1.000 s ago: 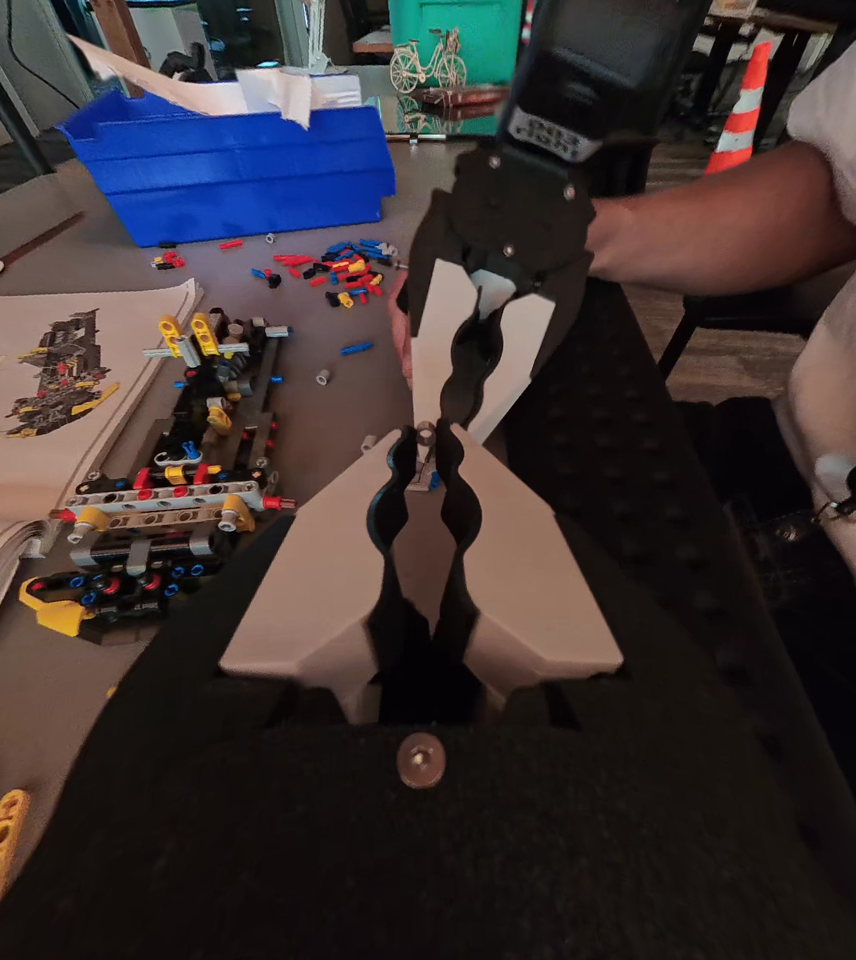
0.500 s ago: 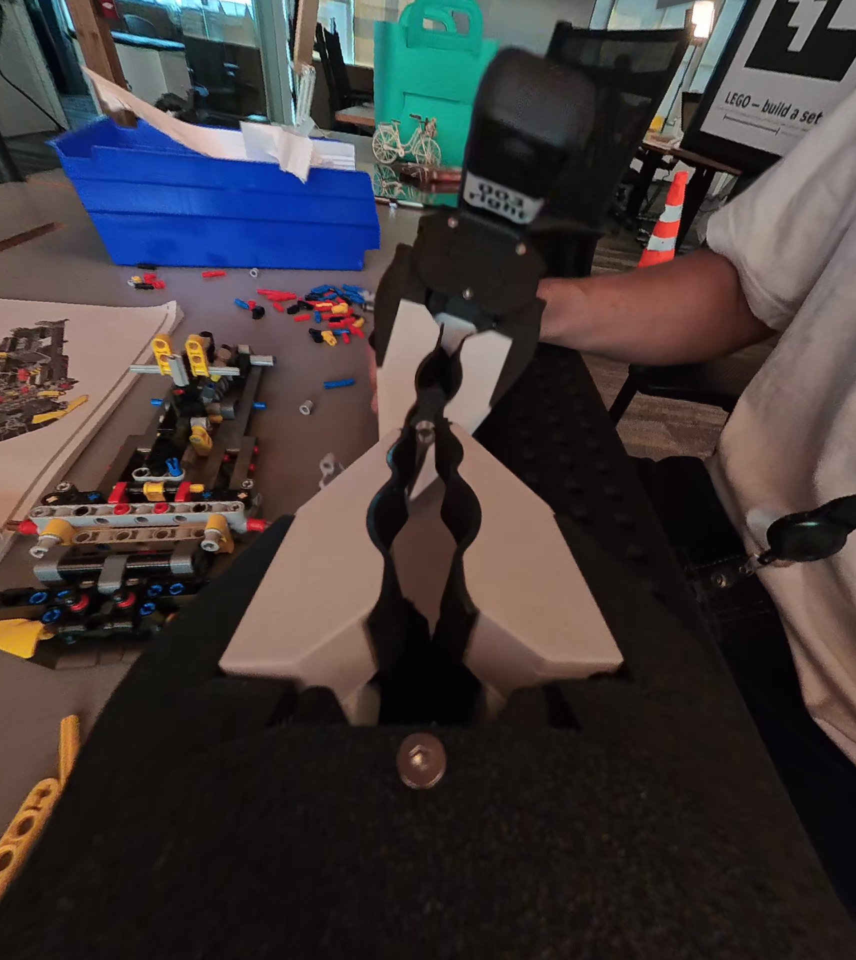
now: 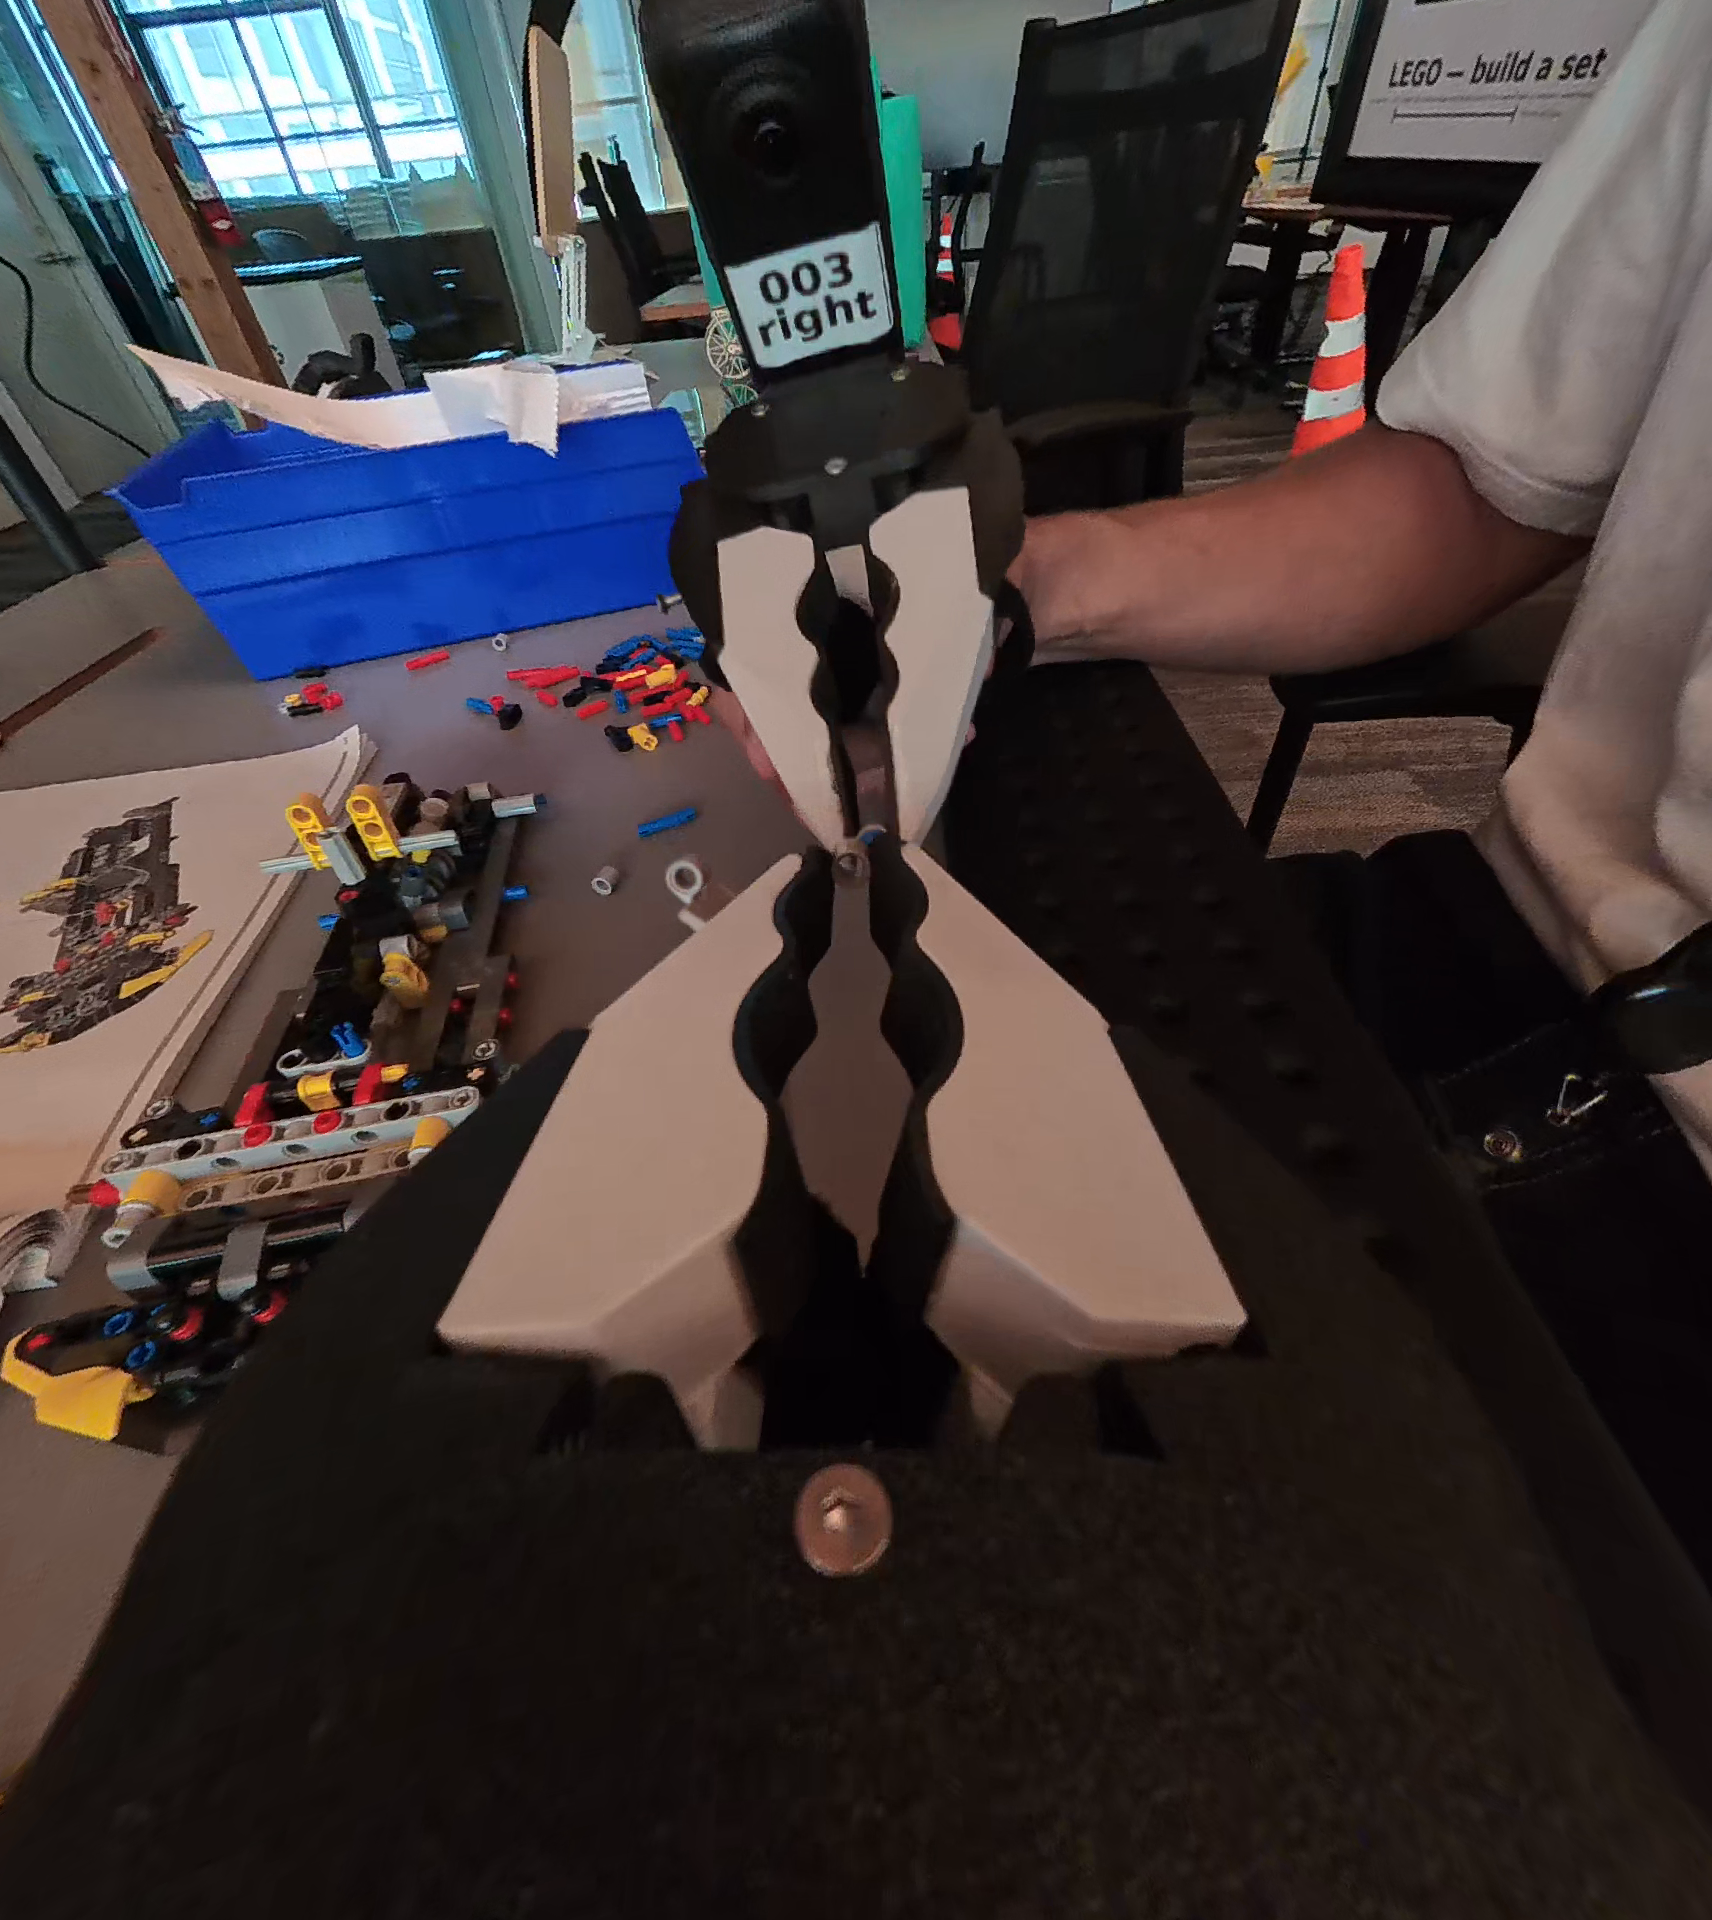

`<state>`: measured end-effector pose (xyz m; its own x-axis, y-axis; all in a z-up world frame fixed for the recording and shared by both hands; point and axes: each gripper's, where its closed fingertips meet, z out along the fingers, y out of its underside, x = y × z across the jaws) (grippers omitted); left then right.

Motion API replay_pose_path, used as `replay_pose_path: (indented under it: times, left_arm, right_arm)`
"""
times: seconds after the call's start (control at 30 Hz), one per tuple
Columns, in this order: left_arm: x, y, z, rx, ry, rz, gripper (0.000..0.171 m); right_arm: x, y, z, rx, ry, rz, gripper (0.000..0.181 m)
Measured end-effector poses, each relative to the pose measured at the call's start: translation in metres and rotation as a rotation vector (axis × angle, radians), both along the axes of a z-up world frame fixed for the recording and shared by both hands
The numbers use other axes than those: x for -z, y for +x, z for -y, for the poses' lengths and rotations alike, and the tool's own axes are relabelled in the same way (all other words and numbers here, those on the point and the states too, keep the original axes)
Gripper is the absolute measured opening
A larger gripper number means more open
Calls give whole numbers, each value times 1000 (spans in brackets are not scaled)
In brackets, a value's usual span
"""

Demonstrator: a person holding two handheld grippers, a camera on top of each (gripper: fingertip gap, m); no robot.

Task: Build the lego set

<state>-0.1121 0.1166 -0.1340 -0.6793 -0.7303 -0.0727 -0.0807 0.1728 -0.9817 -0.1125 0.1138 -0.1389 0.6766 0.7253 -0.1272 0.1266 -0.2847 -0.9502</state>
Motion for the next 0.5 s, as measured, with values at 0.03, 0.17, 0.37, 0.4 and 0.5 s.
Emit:
replay_pose_path:
  times: [0.03, 0.17, 0.37, 0.4, 0.5]
  left_arm:
    - [1, -1, 1, 5, 7, 2, 5]
    - [3, -2, 4, 15, 28, 3, 5]
    - [5, -1, 5, 13, 47, 2, 5]
    - [6, -1, 5, 10, 57, 1, 5]
    - [12, -1, 5, 3, 93, -15, 5]
  right_arm:
    - [1, -1, 0, -3, -5, 4, 7]
    - [0, 0, 0, -1, -3, -5, 6]
    - [5, -1, 0, -8, -17, 13, 6]
    - [6, -1, 1, -9, -20, 16, 6]
    - [10, -1, 1, -3, -15, 59, 6]
